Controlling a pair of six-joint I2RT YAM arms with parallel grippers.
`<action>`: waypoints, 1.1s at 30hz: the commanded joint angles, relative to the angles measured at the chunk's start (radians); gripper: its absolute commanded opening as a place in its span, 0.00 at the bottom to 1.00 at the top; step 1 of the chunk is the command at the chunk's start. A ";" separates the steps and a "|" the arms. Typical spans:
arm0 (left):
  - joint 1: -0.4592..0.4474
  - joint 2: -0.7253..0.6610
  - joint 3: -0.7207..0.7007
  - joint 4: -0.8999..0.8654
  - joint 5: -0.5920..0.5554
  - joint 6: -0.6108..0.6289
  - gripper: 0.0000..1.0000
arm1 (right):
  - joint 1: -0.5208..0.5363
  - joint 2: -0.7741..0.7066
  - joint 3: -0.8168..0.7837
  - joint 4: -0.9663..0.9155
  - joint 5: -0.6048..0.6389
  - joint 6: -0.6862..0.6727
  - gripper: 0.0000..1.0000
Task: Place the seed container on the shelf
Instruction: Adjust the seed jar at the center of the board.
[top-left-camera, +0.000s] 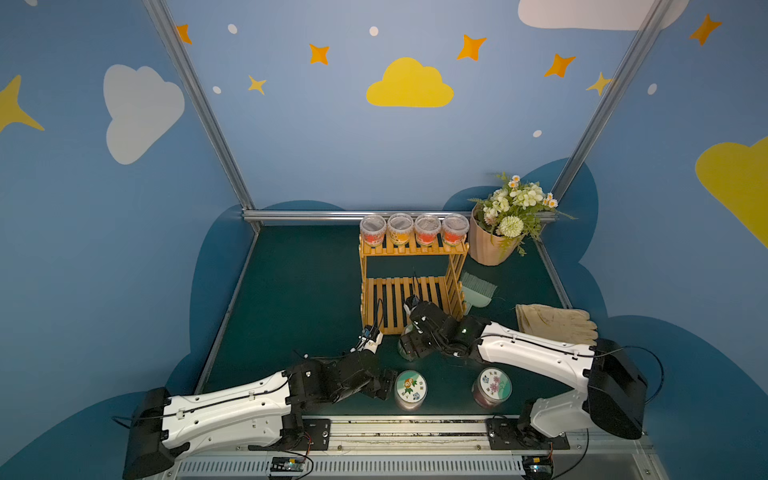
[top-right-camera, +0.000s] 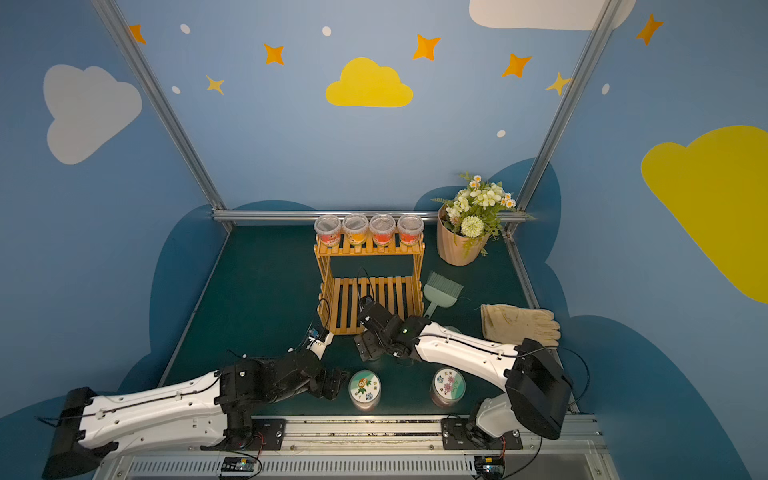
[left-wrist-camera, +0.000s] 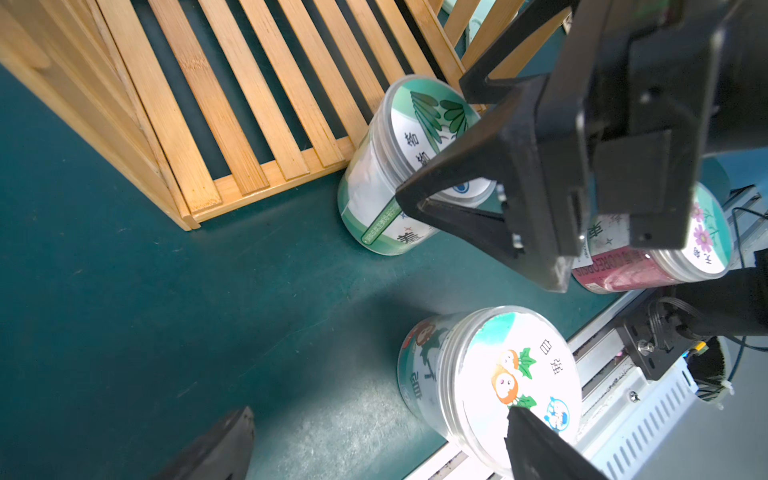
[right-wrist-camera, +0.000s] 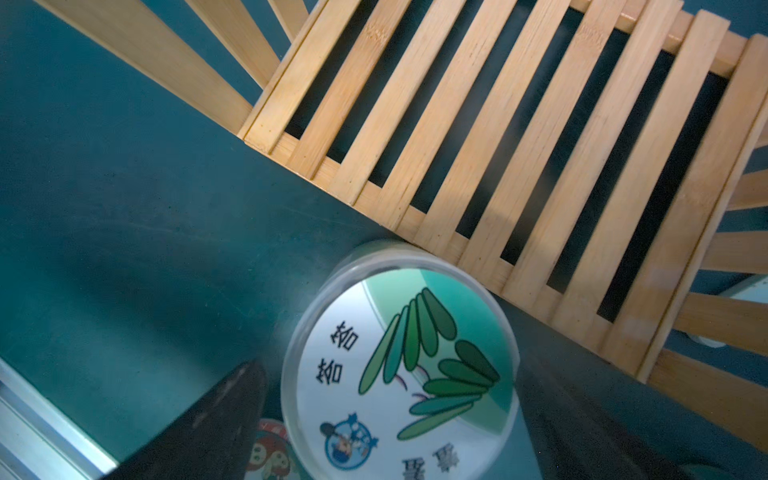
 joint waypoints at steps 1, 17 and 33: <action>-0.001 0.007 0.035 0.000 -0.010 0.017 0.99 | 0.007 0.011 0.007 -0.092 -0.027 -0.006 0.98; -0.001 0.041 0.071 0.012 -0.015 0.039 1.00 | 0.010 0.010 0.052 -0.116 0.013 -0.005 0.98; -0.001 -0.056 0.009 0.037 -0.045 0.013 1.00 | -0.001 0.068 0.044 -0.031 -0.062 -0.002 0.98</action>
